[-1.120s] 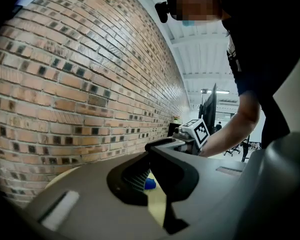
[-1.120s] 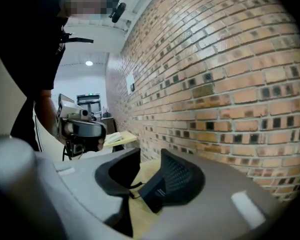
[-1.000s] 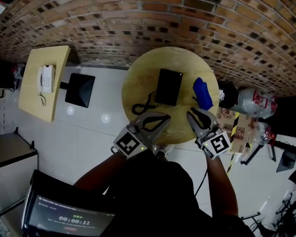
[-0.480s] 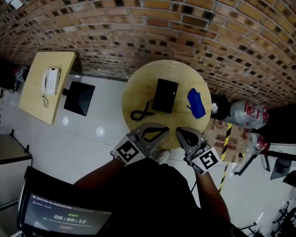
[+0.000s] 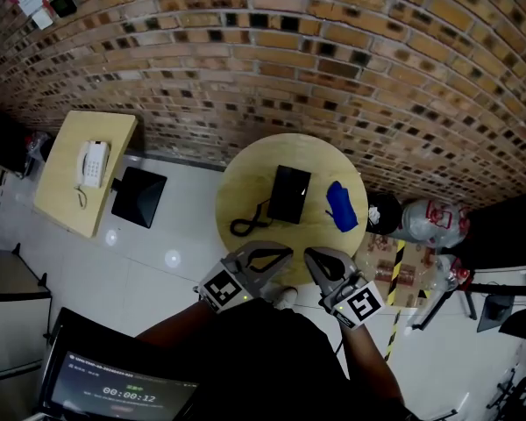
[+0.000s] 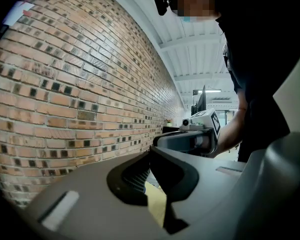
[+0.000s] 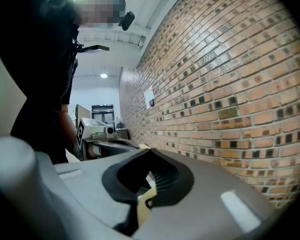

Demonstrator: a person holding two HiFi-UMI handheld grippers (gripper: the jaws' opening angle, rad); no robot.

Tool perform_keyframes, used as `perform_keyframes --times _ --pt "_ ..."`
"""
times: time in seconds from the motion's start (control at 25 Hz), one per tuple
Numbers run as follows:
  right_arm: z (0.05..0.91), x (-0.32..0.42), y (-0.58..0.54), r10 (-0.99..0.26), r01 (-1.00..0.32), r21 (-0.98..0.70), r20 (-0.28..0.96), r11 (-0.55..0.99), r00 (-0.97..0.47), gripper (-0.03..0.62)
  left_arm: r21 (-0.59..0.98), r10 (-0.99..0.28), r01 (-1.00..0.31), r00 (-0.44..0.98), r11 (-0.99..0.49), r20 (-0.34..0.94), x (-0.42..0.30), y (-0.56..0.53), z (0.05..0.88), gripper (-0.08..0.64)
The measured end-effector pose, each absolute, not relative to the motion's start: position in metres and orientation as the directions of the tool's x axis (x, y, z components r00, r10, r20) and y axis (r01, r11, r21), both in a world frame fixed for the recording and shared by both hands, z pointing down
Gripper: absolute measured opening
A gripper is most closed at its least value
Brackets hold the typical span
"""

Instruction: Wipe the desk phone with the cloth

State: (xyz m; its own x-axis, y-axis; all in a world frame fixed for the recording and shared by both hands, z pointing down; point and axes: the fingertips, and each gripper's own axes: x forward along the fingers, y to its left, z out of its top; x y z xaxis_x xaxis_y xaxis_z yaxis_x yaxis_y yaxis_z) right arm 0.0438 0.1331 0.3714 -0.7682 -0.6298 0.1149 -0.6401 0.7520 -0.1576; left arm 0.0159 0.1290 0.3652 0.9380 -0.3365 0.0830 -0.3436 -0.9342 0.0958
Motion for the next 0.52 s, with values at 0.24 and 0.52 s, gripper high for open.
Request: perform_keyframes --times 0.24,0.52 --pt "0.363 0.041 0.127 -0.632 -0.636 -0.127 0.079 0.761 -0.771 0.000 0.089 -0.349 -0.355 0.934 -0.930 0.082 0.013 0.118 0.362 -0.008" --pt "0.356 0.033 0.128 -0.626 -0.628 -0.145 0.068 0.764 -0.777 0.000 0.087 -0.342 -0.349 0.936 -0.933 0.083 0.016 0.118 0.361 -0.008"
